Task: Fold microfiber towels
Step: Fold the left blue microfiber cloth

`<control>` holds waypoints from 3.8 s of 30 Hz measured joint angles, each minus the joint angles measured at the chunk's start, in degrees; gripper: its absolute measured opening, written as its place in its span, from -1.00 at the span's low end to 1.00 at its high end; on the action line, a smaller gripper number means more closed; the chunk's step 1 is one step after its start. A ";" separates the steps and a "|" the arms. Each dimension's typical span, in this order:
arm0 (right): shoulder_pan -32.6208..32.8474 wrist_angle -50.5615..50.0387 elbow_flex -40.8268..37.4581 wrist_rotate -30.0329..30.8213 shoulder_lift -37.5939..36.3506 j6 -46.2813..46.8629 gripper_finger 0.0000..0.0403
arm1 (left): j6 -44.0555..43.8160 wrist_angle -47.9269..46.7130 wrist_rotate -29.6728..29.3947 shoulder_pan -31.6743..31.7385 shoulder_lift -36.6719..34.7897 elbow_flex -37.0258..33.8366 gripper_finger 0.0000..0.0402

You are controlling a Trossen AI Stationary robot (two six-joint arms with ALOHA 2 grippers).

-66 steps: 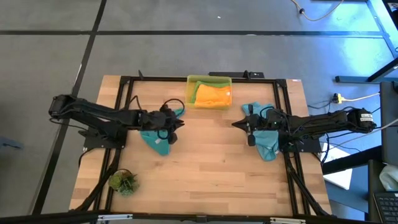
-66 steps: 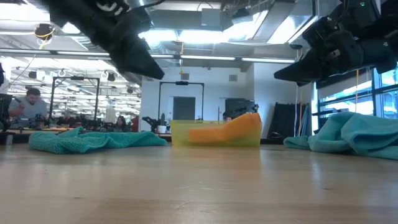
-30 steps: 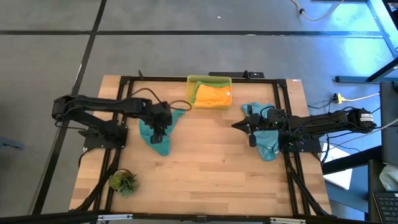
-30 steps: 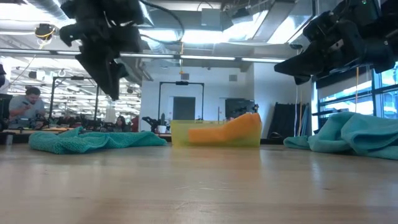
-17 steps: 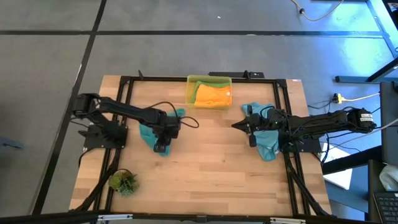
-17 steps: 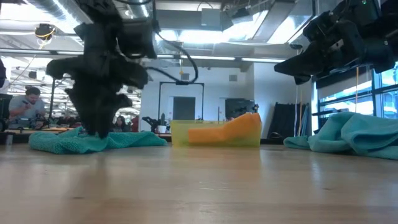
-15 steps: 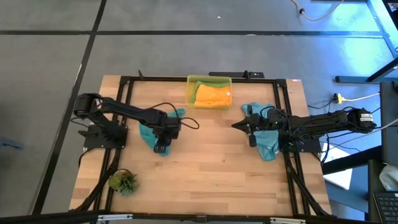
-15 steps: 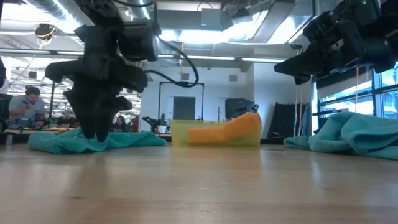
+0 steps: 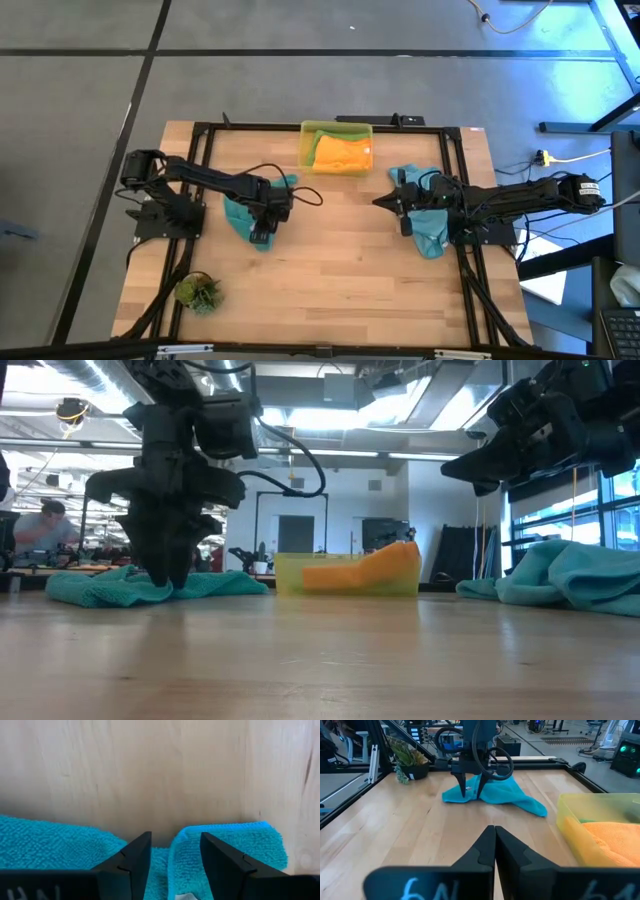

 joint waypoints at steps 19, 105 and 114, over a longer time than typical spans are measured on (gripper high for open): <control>0.00 -0.37 0.00 0.04 0.00 -0.11 -0.95 | 1.92 -0.57 1.77 -0.40 0.66 -0.13 -0.47; 27.43 18.10 0.00 9.62 6.44 11.96 -0.19 | -9.17 24.80 -25.17 -23.27 12.44 27.32 -1.00; 27.36 18.13 0.00 13.37 9.08 11.82 -0.19 | -8.78 24.74 -25.17 -23.22 12.44 27.32 -1.00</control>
